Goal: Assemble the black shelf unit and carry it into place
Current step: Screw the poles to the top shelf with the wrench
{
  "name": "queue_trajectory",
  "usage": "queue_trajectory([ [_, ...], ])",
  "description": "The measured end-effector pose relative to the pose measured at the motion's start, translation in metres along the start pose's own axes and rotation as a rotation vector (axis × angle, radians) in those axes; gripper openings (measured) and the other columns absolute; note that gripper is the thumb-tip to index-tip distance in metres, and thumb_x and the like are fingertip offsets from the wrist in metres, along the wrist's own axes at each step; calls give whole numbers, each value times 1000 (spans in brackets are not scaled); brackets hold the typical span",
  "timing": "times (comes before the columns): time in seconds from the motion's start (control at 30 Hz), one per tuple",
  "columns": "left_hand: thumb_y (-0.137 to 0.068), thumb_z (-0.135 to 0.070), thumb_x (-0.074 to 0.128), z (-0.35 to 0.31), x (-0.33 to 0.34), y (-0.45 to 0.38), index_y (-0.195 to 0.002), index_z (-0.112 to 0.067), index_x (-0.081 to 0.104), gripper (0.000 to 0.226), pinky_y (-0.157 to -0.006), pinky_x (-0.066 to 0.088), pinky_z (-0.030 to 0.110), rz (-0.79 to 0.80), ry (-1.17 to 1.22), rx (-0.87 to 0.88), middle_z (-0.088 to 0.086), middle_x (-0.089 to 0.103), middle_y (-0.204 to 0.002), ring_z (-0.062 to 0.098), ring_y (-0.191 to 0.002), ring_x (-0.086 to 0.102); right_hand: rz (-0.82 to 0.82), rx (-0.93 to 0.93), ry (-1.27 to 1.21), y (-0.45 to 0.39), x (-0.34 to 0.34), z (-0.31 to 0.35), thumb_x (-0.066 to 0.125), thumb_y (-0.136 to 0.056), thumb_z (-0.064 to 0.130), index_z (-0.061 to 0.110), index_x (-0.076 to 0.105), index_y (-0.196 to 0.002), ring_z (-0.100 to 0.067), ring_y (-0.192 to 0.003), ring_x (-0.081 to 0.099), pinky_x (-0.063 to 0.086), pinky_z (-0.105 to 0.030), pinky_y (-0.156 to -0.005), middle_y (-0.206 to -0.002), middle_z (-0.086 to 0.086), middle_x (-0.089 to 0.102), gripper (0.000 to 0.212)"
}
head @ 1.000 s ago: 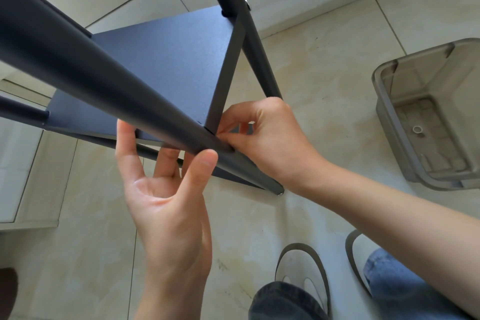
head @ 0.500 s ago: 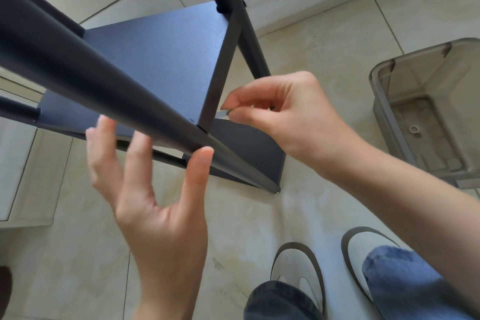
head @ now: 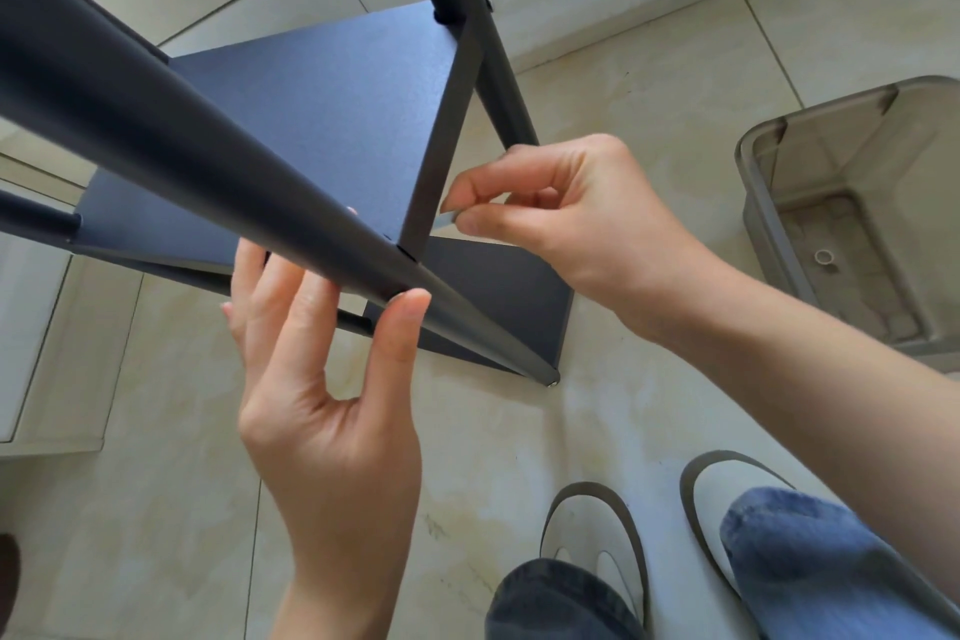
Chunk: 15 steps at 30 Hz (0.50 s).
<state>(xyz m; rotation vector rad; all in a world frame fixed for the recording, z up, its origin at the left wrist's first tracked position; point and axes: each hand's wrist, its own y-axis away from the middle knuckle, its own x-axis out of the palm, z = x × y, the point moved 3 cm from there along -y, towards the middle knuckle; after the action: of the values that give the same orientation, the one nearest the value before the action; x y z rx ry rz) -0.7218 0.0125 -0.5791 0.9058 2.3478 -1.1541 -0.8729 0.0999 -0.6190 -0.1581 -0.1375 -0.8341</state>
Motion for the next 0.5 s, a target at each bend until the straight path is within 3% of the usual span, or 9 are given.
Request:
queue_trajectory([
  [0.1,-99,-33,61,2,0,0,-127,-33,56,29,-119,31,30,3,15,-21,-4,54,-142,25,-145,38,-30,3,-18,5,5,-7,76,-81,4,25,77,-77,-28,-62,52,48,-32,-65,-80,-9,73,21],
  [0.2,-99,-33,61,2,1,1,-127,-33,56,28,-119,32,35,5,24,-16,0,56,-141,28,-144,39,-25,16,-24,12,13,-16,77,-80,5,21,78,-81,-38,-74,62,56,-37,-69,-83,-1,75,16],
  [0.3,-99,-34,61,1,0,0,-127,-32,56,28,-119,33,39,5,24,-19,3,56,-140,30,-143,40,-48,-8,-2,12,19,-20,77,-79,5,21,78,-79,-49,-81,59,52,-46,-69,-82,-2,74,16],
  [0.4,-99,-32,61,1,0,1,-127,-31,56,29,-119,34,42,5,22,-21,3,56,-141,30,-143,40,-52,-39,42,12,24,-21,75,-78,2,20,77,-78,-30,-72,64,54,-36,-67,-76,5,74,18],
  [0.5,-99,-27,63,0,0,0,-128,-30,57,29,-118,35,45,13,11,-24,-3,56,-141,28,-144,39,-30,-56,99,9,27,-19,72,-78,-1,25,74,-74,-4,-58,56,43,-17,-59,-68,14,69,26],
])
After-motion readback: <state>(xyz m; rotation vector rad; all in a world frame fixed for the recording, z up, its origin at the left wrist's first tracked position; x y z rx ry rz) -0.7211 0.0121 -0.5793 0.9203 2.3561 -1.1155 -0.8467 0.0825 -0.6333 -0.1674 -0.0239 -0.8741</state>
